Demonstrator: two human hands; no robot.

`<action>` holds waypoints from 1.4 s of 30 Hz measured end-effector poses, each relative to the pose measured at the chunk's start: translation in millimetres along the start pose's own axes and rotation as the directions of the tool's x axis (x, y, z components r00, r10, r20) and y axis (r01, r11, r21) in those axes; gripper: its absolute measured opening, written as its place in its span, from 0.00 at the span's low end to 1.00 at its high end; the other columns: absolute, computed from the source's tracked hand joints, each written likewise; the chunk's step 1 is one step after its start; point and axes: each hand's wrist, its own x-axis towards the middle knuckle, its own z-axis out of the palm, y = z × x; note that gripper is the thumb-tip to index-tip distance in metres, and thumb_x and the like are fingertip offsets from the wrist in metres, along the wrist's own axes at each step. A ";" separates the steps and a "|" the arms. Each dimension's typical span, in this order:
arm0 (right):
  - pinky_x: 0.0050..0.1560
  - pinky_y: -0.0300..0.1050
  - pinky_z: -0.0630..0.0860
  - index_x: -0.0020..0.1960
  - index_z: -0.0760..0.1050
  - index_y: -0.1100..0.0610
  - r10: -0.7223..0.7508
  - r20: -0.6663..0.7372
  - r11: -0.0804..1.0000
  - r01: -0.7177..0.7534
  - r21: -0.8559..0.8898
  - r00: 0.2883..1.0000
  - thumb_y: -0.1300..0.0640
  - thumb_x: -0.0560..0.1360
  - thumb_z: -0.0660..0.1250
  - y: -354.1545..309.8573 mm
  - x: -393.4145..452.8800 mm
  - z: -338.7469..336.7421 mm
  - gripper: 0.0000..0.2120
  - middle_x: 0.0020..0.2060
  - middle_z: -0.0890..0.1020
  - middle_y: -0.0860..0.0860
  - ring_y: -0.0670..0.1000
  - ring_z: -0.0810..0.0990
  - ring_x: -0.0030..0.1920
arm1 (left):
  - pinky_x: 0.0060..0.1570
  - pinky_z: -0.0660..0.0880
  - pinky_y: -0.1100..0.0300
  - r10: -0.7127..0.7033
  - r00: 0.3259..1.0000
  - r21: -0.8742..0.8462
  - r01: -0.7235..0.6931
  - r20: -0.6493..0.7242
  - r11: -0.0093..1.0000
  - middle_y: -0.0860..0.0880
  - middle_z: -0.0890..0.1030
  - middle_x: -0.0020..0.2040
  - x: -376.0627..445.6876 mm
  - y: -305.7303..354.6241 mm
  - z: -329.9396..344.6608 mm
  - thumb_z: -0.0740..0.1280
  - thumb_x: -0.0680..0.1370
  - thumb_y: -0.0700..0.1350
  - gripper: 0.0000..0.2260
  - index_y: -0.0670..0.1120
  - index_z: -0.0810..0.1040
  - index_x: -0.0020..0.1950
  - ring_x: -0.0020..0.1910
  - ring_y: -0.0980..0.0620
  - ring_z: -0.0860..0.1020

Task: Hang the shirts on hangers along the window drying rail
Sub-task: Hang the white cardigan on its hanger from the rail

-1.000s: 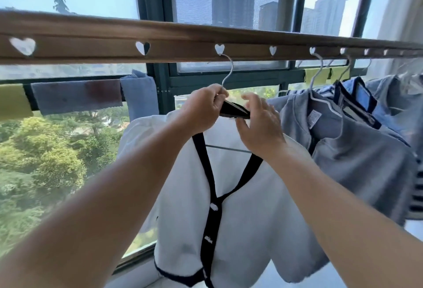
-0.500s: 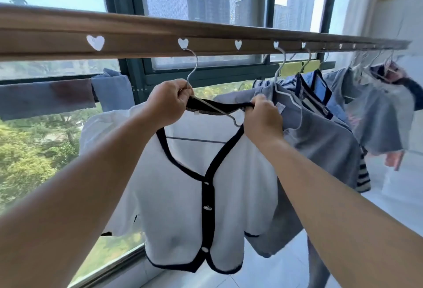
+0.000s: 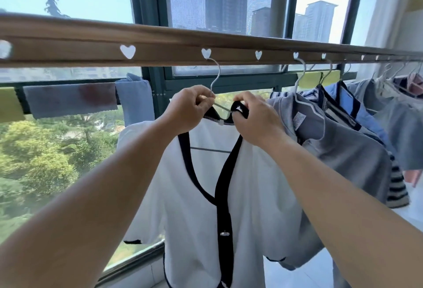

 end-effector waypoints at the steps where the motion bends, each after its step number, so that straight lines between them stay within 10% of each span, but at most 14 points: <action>1: 0.57 0.50 0.69 0.60 0.72 0.50 -0.010 0.010 1.000 0.009 0.009 1.000 0.53 0.75 0.57 2.9 0.0 0.3 0.14 0.55 0.77 0.53 0.57 0.74 0.56 | 0.35 0.72 0.62 -0.001 1.000 0.031 0.001 0.000 1.000 0.53 0.79 0.36 0.0 -2.8 -3.0 0.64 0.78 0.49 0.07 0.48 0.79 0.50 0.35 0.53 0.76; 7: 0.47 0.43 0.66 0.54 0.78 0.54 0.128 -0.129 0.987 -0.113 0.112 0.983 0.55 0.76 0.56 39.7 -4.8 -4.1 0.13 0.51 0.80 0.56 0.58 0.75 0.53 | 0.30 0.66 0.66 0.009 0.999 0.135 -0.004 -0.041 0.991 0.54 0.74 0.33 2.4 -15.2 -10.2 0.64 0.78 0.49 0.09 0.45 0.78 0.47 0.31 0.57 0.70; 21: 0.55 0.48 0.73 0.51 0.80 0.48 -0.122 -0.026 0.990 0.123 0.065 0.992 0.48 0.74 0.65 13.2 4.6 -6.2 0.09 0.45 0.81 0.48 0.52 0.77 0.51 | 0.29 0.66 0.67 -0.106 0.991 -0.086 0.113 0.086 0.990 0.46 0.76 0.35 -23.7 -35.2 -26.2 0.64 0.78 0.48 0.14 0.38 0.82 0.48 0.30 0.55 0.70; 26: 0.54 0.51 0.73 0.49 0.81 0.50 -0.188 -0.016 0.982 0.187 -0.038 0.982 0.51 0.77 0.61 4.9 5.8 1.7 0.10 0.48 0.83 0.50 0.56 0.76 0.53 | 0.22 0.60 0.70 -0.112 0.993 -0.140 0.106 -0.036 0.984 0.48 0.68 0.27 -29.0 -43.5 -23.0 0.65 0.78 0.45 0.13 0.36 0.82 0.43 0.20 0.58 0.61; 30: 0.53 0.51 0.71 0.48 0.80 0.53 -0.200 0.006 0.976 0.199 -0.091 0.980 0.53 0.78 0.59 8.3 8.2 3.2 0.10 0.48 0.81 0.52 0.57 0.74 0.54 | 0.40 0.77 0.64 -0.199 0.949 -0.285 0.125 -0.245 0.950 0.49 0.79 0.31 -11.3 -44.3 -40.8 0.63 0.78 0.42 0.13 0.43 0.79 0.35 0.29 0.56 0.77; 38: 0.44 0.47 0.66 0.49 0.78 0.55 -0.173 -0.041 0.977 0.166 -0.134 0.984 0.54 0.79 0.58 18.5 5.4 3.0 0.11 0.47 0.80 0.56 0.60 0.76 0.50 | 0.38 0.72 0.72 -0.102 0.985 0.028 0.099 0.138 0.995 0.50 0.80 0.40 -29.4 -52.4 -56.6 0.71 0.73 0.44 0.06 0.43 0.79 0.46 0.38 0.56 0.77; 42: 0.46 0.50 0.69 0.50 0.78 0.55 -0.162 -0.024 0.975 0.156 -0.159 0.987 0.54 0.79 0.57 21.5 7.0 3.1 0.11 0.47 0.80 0.58 0.61 0.76 0.51 | 0.35 0.68 0.77 -0.039 0.999 0.246 0.037 0.002 0.969 0.53 0.78 0.39 -38.0 -72.9 -54.2 0.69 0.72 0.39 0.04 0.44 0.80 0.46 0.39 0.54 0.77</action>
